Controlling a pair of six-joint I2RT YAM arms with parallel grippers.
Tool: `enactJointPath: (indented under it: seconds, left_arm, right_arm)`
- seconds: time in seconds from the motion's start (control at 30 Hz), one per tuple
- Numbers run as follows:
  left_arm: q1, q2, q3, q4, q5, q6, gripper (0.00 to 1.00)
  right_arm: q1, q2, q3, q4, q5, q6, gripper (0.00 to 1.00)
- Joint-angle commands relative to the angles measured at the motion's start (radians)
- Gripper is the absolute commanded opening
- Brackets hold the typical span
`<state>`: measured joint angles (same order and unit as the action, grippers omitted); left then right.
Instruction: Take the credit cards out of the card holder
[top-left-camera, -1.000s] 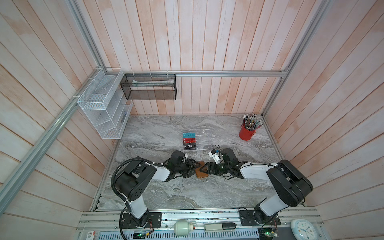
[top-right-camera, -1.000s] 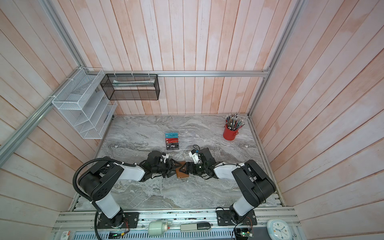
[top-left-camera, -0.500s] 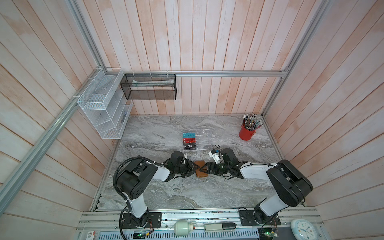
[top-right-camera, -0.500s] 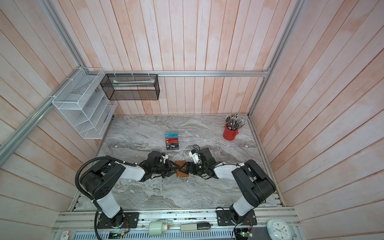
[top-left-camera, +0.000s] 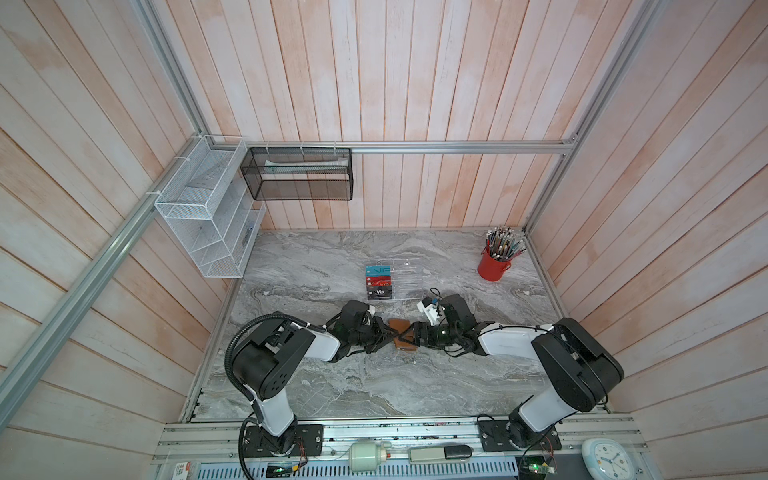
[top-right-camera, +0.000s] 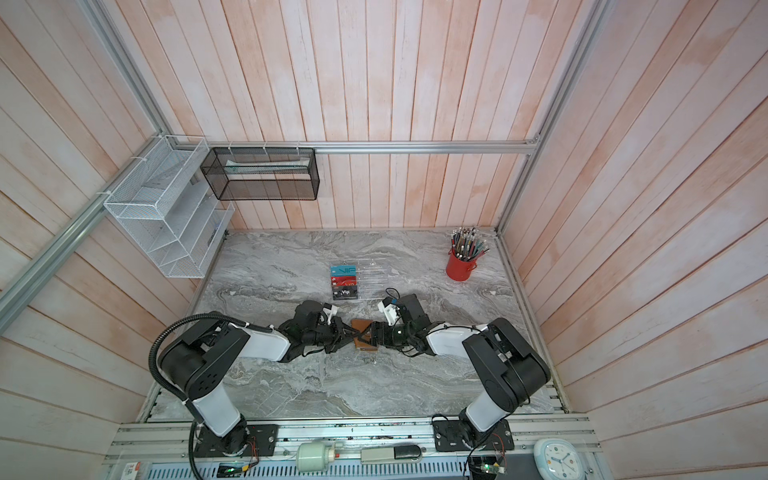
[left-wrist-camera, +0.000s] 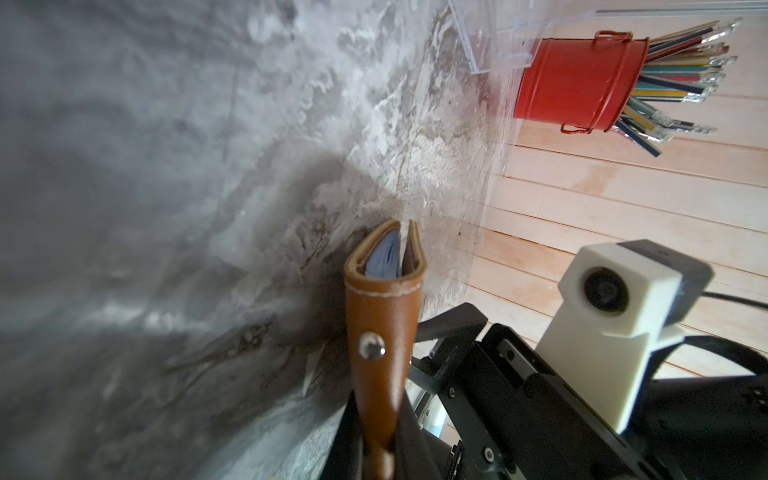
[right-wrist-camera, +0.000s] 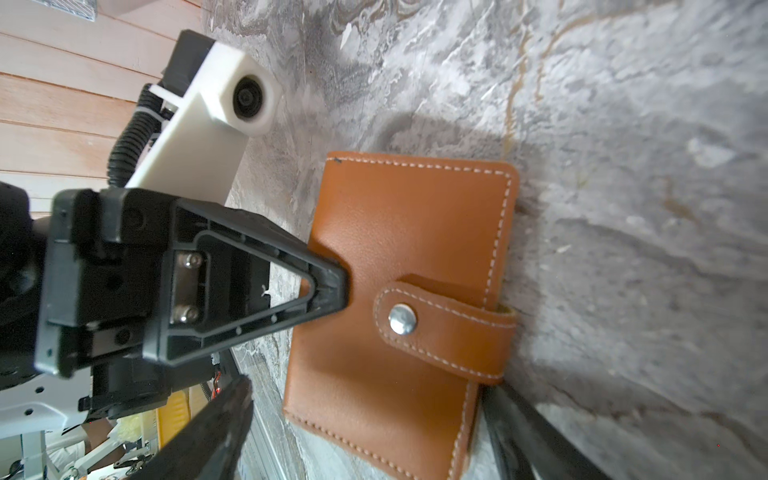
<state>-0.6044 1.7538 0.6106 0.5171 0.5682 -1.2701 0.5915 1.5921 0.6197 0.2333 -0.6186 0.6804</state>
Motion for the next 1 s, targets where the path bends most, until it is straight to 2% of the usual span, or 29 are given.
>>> enactJointPath:
  seconds: [0.0, 0.07, 0.2, 0.3, 0.43, 0.53, 0.67, 0.97]
  left_arm:
    - [0.001, -0.052, 0.048, -0.099, -0.033, 0.073, 0.00]
    - [-0.002, -0.086, 0.084, -0.190, -0.072, 0.146, 0.00]
    - [-0.017, -0.195, 0.158, -0.400, -0.262, 0.296, 0.00]
    - [-0.027, -0.278, 0.170, -0.445, -0.380, 0.357, 0.00]
    - [-0.042, -0.343, 0.192, -0.485, -0.477, 0.410, 0.00]
    - [-0.051, -0.324, 0.250, -0.574, -0.513, 0.428, 0.00]
    - [-0.065, -0.292, 0.300, -0.644, -0.535, 0.430, 0.00]
    - [-0.077, -0.268, 0.350, -0.690, -0.527, 0.402, 0.00]
  right_arm:
    - [0.007, -0.073, 0.058, -0.102, 0.119, -0.033, 0.91]
    - [0.007, -0.122, 0.085, -0.176, 0.216, -0.057, 0.96]
    - [0.011, -0.198, 0.132, -0.292, 0.427, -0.107, 0.96]
    - [0.011, -0.225, 0.144, -0.303, 0.516, -0.116, 0.94]
    - [0.011, -0.192, 0.206, -0.334, 0.542, -0.119, 0.90]
    - [0.019, -0.170, 0.254, -0.343, 0.543, -0.119, 0.86]
    - [0.057, -0.155, 0.303, -0.349, 0.560, -0.122, 0.85]
    - [0.107, -0.090, 0.351, -0.353, 0.507, -0.121, 0.78]
